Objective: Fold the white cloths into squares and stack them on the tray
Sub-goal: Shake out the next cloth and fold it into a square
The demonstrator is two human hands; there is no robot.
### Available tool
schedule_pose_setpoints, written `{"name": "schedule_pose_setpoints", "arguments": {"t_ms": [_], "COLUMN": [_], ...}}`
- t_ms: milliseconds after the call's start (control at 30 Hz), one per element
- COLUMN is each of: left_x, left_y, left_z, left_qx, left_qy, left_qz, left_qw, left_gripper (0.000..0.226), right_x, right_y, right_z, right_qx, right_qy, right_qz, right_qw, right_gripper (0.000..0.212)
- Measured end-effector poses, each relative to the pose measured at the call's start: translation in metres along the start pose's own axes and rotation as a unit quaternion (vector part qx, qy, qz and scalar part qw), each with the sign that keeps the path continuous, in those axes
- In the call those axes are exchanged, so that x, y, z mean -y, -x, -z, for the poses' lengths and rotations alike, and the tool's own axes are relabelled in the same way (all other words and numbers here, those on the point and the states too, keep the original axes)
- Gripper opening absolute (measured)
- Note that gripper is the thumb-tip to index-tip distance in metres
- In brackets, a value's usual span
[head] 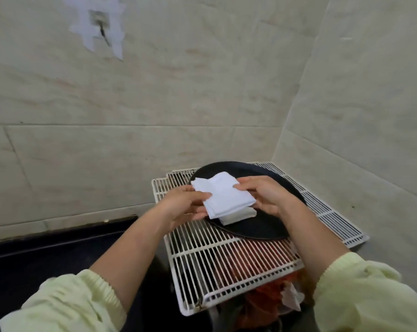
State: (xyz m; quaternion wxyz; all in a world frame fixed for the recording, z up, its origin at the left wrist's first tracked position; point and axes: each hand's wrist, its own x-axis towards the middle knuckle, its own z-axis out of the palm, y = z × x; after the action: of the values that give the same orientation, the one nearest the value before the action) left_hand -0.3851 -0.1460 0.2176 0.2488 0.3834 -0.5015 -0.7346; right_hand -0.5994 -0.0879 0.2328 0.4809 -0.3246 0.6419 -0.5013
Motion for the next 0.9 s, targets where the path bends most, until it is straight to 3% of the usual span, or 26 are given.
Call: {"name": "schedule_pose_setpoints", "arguments": {"t_ms": [167,600,900], "left_x": [0.006,0.018,0.025], "left_y": [-0.03,-0.069,-0.069], "left_z": [-0.022,-0.033,-0.038], "left_qx": [-0.032,-0.084,-0.112], "left_qy": [-0.022,-0.047,-0.12], "left_qz": [-0.002,0.02,0.012], "left_qw": [0.999,0.995,0.986], "left_gripper": [0.033,0.052,0.051], "right_x": [-0.01,-0.03,-0.038], "right_y": [-0.023,-0.055,-0.05], "right_z": [0.028,0.042,0.041], "right_qx": [-0.017,-0.041,-0.096], "right_qy": [0.03,0.077,0.202], "right_qz": [-0.015,-0.04,0.024], "right_qw": [0.999,0.995,0.974], "right_gripper": [0.039,0.027,0.022]}}
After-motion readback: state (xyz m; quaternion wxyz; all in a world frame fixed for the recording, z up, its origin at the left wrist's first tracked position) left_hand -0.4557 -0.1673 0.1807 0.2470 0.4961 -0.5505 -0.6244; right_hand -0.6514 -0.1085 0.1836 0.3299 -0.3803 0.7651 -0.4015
